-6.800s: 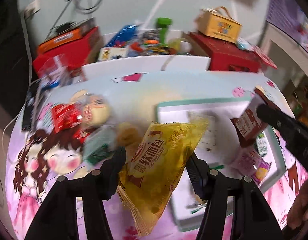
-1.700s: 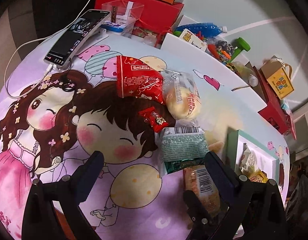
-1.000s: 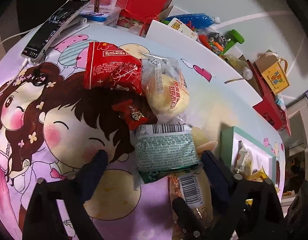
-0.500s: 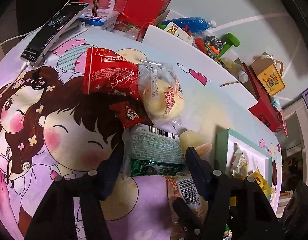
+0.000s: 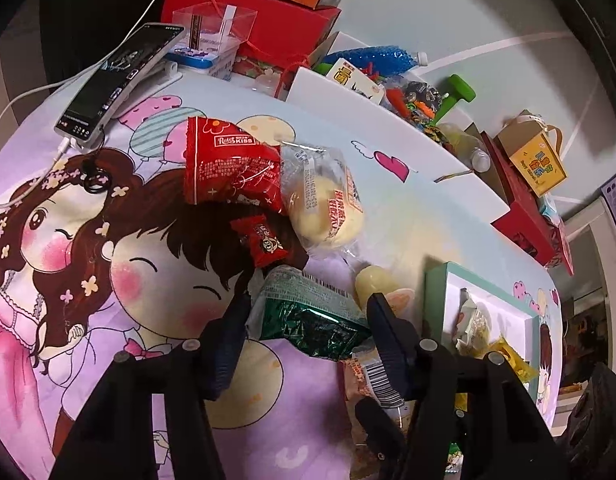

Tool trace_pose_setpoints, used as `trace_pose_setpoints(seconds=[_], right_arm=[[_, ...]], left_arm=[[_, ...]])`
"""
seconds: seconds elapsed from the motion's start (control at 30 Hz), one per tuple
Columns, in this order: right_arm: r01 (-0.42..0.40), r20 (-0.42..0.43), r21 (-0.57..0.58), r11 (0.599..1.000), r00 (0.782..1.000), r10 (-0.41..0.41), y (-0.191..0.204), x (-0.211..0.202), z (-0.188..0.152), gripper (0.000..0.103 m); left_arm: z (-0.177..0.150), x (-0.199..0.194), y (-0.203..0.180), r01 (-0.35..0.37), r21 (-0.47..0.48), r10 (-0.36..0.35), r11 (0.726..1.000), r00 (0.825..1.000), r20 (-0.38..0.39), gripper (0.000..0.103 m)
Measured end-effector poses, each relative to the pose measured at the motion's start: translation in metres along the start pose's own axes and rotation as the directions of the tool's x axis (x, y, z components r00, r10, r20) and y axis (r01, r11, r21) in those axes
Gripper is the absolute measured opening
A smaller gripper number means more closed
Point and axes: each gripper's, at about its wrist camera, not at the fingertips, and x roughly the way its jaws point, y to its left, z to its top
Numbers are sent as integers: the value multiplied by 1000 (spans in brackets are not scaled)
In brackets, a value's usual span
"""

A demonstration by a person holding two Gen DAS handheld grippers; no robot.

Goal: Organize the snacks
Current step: 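Lift the tan packet with the right tool while the left tool lifts the green-labelled cup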

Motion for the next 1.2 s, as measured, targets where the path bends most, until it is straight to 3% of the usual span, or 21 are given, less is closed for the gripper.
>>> trace_pose_setpoints(seconds=[0.77, 1.2], right_arm=[[21, 107, 70, 997, 994, -29, -23, -64, -7, 37], [36, 170, 184, 982, 983, -68, -64, -108, -20, 37]], left_arm=[[-11, -46, -12, 9, 14, -10, 1000, 997, 74, 61], [-19, -71, -35, 0, 72, -9, 997, 992, 128, 61]])
